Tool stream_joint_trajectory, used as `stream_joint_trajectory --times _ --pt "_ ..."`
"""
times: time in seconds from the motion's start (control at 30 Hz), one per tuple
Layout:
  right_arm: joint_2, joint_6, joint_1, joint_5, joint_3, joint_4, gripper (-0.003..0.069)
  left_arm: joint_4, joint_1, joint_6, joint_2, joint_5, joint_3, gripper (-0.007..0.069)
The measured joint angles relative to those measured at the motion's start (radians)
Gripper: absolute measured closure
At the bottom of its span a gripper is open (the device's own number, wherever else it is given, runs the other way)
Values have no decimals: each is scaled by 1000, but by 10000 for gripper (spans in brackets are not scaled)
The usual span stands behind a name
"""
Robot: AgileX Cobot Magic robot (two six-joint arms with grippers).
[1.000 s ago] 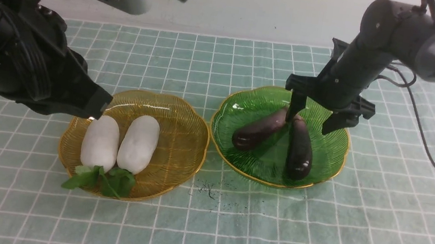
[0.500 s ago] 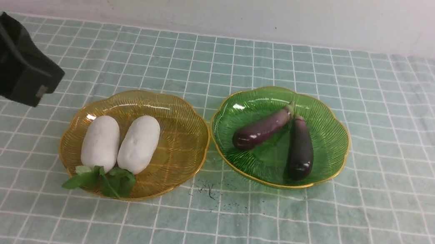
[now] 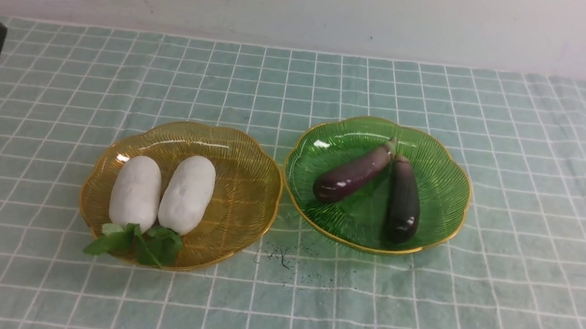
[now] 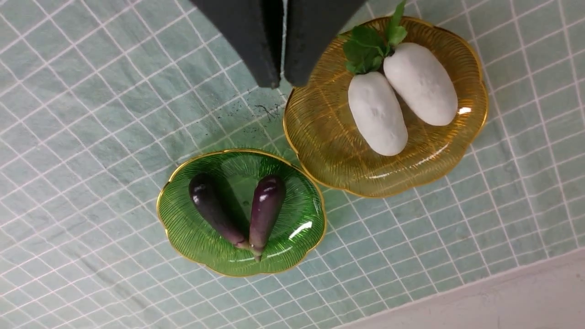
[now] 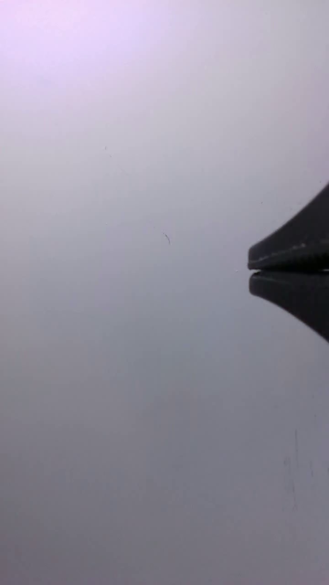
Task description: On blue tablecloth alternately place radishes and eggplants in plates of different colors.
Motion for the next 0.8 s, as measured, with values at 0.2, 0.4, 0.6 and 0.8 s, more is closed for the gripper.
stream_joint_trajectory --times 0.2,0.4,0.6,0.8 --pt "-188 44 -4 -168 240 -87 670 -58 0 2 -8 -27 0 632" --pt "-198 45 -5 -247 248 -134 668 -67 0 4 -155 -106 128 632" --pt "-198 44 -5 -250 249 -137 668 -69 0 4 -351 -291 335 632" --pt "-198 44 -5 -250 249 -137 668 -87 0 4 -451 -364 457 632"
